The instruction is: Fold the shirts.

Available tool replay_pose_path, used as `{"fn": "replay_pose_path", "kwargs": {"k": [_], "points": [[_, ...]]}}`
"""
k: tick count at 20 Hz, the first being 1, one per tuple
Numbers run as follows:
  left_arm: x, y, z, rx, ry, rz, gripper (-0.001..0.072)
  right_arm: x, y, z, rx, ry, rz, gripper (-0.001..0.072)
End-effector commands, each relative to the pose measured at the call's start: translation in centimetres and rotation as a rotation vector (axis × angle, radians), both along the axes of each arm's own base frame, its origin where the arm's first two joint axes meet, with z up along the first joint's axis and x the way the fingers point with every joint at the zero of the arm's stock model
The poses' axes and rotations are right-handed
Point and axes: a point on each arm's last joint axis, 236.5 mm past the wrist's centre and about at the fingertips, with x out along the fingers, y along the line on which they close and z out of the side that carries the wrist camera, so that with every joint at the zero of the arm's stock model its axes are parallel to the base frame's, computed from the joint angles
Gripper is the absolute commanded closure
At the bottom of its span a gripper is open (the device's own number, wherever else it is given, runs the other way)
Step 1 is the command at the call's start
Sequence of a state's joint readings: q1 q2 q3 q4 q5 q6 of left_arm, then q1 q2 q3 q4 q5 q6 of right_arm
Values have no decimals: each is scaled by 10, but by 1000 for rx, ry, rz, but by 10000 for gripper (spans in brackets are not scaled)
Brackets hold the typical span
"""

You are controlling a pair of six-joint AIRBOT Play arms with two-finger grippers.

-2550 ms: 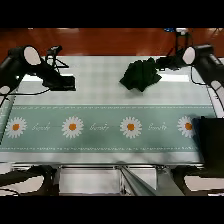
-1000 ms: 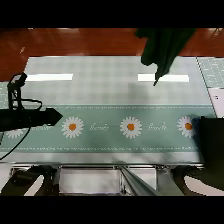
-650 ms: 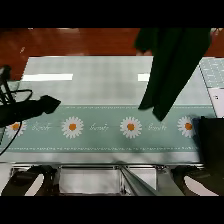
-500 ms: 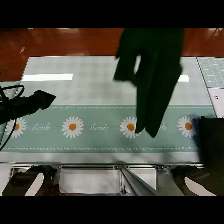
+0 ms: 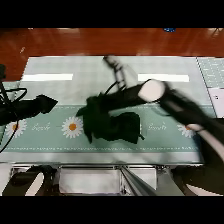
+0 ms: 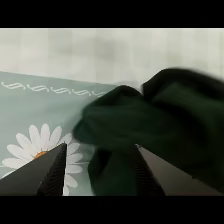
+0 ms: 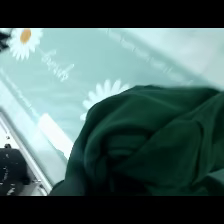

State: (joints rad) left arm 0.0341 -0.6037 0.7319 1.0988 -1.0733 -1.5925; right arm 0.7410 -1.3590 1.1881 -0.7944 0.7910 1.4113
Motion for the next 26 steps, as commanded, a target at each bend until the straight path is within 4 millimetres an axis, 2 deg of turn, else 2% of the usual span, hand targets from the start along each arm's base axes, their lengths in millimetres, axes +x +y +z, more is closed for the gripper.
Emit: {"fn": "replay_pose_path", "kwargs": {"k": [1, 2, 4, 5, 7, 8, 9, 10, 11, 13, 14, 15, 18, 22, 23, 24, 25, 26], "points": [[-2, -3, -4, -6, 16, -20, 200, -28, 35, -48, 21, 173, 2, 310], [-3, -4, -5, -5, 23, -23, 200, -20, 28, -41, 22, 178, 4, 304], [-7, -4, -8, 21, 28, -63, 201, 15, -13, -10, 36, 169, -32, 305], [-9, 1, -11, 53, 30, -83, 200, 37, -48, 8, 33, 135, -81, 305], [-15, 29, -29, 109, 95, -15, 201, 77, -148, 37, -46, 58, -254, 306], [-17, 42, -40, 99, 128, 39, 201, 86, -199, 43, -108, 34, -359, 306], [-22, 49, -54, 58, 183, 77, 201, 87, -251, 43, -175, 15, -470, 306], [-32, 45, -71, -19, 259, 77, 201, 80, -292, 38, -223, 18, -563, 306], [-42, 27, -85, -140, 322, 30, 201, 67, -325, 26, -243, 45, -645, 306], [-40, -13, -90, -396, 306, -68, 201, 35, -364, -7, -242, 134, -767, 306], [-34, -26, -88, -481, 267, -115, 201, 19, -373, -24, -233, 175, -798, 306], [-30, -31, -90, -517, 254, -141, 201, 4, -377, -39, -212, 217, -820, 307], [-22, -37, -106, -590, 285, -169, 201, -29, -369, -70, -158, 299, -838, 307], [-47, -68, -135, -592, 429, -298, 205, -55, -348, -95, -118, 392, -810, 307], [-54, -75, -140, -575, 463, -338, 276, -63, -343, -102, -111, 428, -799, 307], [-60, -76, -147, -533, 490, -382, 598, -71, -337, -106, -101, 463, -784, 307], [-58, -75, -148, -514, 492, -399, 683, -78, -330, -108, -84, 493, -761, 307], [-51, -73, -144, -509, 473, -401, 683, -82, -324, -110, -68, 510, -745, 307]]}}
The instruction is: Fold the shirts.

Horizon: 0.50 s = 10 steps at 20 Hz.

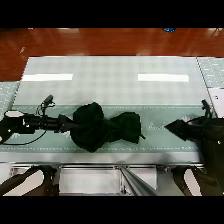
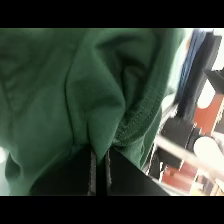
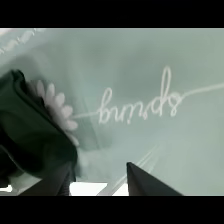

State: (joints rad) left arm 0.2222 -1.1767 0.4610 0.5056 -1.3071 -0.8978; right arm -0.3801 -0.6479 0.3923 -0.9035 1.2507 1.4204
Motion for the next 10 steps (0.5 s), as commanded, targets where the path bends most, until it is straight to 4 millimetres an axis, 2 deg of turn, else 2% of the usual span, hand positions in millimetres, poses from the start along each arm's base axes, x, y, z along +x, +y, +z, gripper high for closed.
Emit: {"fn": "replay_pose_path", "kwargs": {"k": [1, 4, 10], "points": [[4, -3, 0, 18, -26, -76, 683, -24, 25, -12, 96, 65, 40, 307], [21, 0, 15, 19, -80, -80, 683, -38, 50, -21, 106, 109, 106, 307], [24, 0, 17, 20, -89, -80, 683, -15, 95, -37, 164, 118, 95, 308]]}}
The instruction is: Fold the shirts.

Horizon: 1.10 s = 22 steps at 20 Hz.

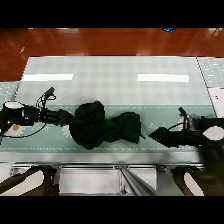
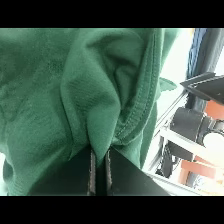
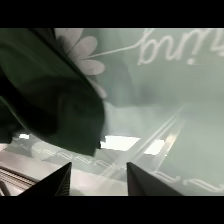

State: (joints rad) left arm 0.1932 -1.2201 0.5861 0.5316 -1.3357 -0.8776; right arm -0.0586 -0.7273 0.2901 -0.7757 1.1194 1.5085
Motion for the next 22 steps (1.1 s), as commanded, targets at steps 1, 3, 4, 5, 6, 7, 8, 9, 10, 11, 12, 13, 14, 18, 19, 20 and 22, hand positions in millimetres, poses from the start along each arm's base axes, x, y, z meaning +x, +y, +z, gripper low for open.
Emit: {"fn": "replay_pose_path", "kwargs": {"k": [1, 3, 4, 5, 6, 7, 8, 9, 10, 11, 12, 13, 14, 18, 19, 20, 22], "points": [[2, 0, 2, 0, -7, -5, 683, 16, 27, -12, 57, 16, -34, 307], [2, 0, 2, 0, -7, -5, 683, 20, 46, -16, 117, 33, -25, 307], [2, 0, 2, 0, -7, -5, 683, 20, 53, -19, 136, 46, -20, 307], [2, 0, 2, 0, -7, -5, 683, 19, 60, -24, 148, 62, -14, 307], [2, 0, 2, 0, -7, -5, 683, 20, 66, -28, 151, 72, -9, 307], [2, 0, 2, 0, -7, -5, 683, 22, 70, -32, 147, 79, -5, 307], [2, 0, 2, 0, -7, -5, 683, 26, 73, -35, 139, 80, 0, 308], [2, 0, 2, 0, -7, -5, 683, 32, 76, -35, 135, 75, 11, 315], [2, 0, 2, 0, -7, -5, 683, 38, 81, -33, 135, 60, 35, 453], [2, 0, 2, 1, -8, -3, 683, 45, 86, -27, 137, 25, 73, 681], [3, 0, 2, 2, -9, -1, 683, 52, 93, -17, 146, -16, 116, 680], [4, 1, 3, 3, -14, -2, 683, 58, 99, -2, 167, -52, 158, 680], [9, 2, 7, 2, -29, 2, 683, 68, 102, 15, 177, -90, 201, 680], [83, 20, 108, -98, -249, 169, 683, 152, 66, 123, 19, -346, 267, 681], [101, 26, 150, -117, -353, 206, 683, 179, 46, 171, -55, -463, 232, 681], [115, 35, 194, -104, -465, 240, 683, 199, 27, 222, -119, -579, 193, 681], [126, 49, 274, -29, -672, 297, 683, 212, -4, 332, -216, -820, 124, 681]]}}
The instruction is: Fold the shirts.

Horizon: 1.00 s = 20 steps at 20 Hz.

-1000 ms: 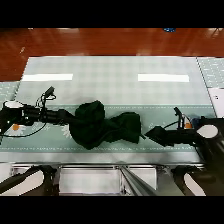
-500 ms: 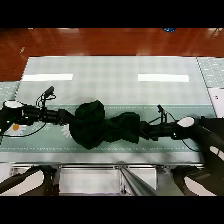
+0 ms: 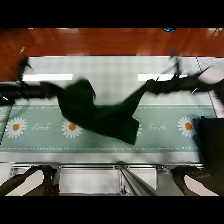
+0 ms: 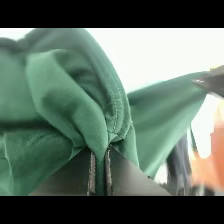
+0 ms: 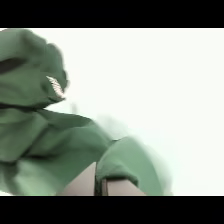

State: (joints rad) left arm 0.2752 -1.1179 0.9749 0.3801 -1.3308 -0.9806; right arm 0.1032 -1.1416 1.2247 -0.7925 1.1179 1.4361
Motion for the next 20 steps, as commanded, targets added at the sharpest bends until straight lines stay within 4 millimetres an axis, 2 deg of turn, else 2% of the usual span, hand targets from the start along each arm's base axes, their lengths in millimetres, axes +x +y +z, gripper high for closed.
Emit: {"fn": "replay_pose_path", "kwargs": {"k": [1, 3, 5, 6, 7, 9, 12, 13, 15, 17, 20], "points": [[18, 21, 144, 68, -326, 144, 683, 13, -64, 174, -150, -393, -154, 681], [3, 30, 204, 190, -466, 203, 683, -15, -80, 256, -197, -597, -203, 681], [-23, 37, 250, 309, -585, 268, 684, -59, -89, 320, -219, -774, -246, 681], [-39, 41, 267, 367, -635, 299, 684, -80, -93, 339, -221, -837, -264, 681], [-54, 41, 274, 411, -661, 313, 683, -100, -99, 351, -238, -881, -289, 681], [-87, 37, 268, 469, -637, 301, 683, -134, -109, 360, -279, -922, -320, 680], [-125, 23, 235, 503, -553, 220, 683, -168, -121, 353, -343, -906, -339, 680], [-132, 21, 223, 483, -513, 226, 683, -175, -120, 340, -360, -862, -321, 680], [-141, 15, 184, 427, -402, 222, 683, -175, -115, 305, -370, -743, -273, 681], [-150, 9, 124, 391, -263, 182, 683, -161, -114, 266, -385, -634, -241, 681], [-166, -3, 7, 326, 21, 89, 683, -125, -115, 189, -408, -436, -205, 681]]}}
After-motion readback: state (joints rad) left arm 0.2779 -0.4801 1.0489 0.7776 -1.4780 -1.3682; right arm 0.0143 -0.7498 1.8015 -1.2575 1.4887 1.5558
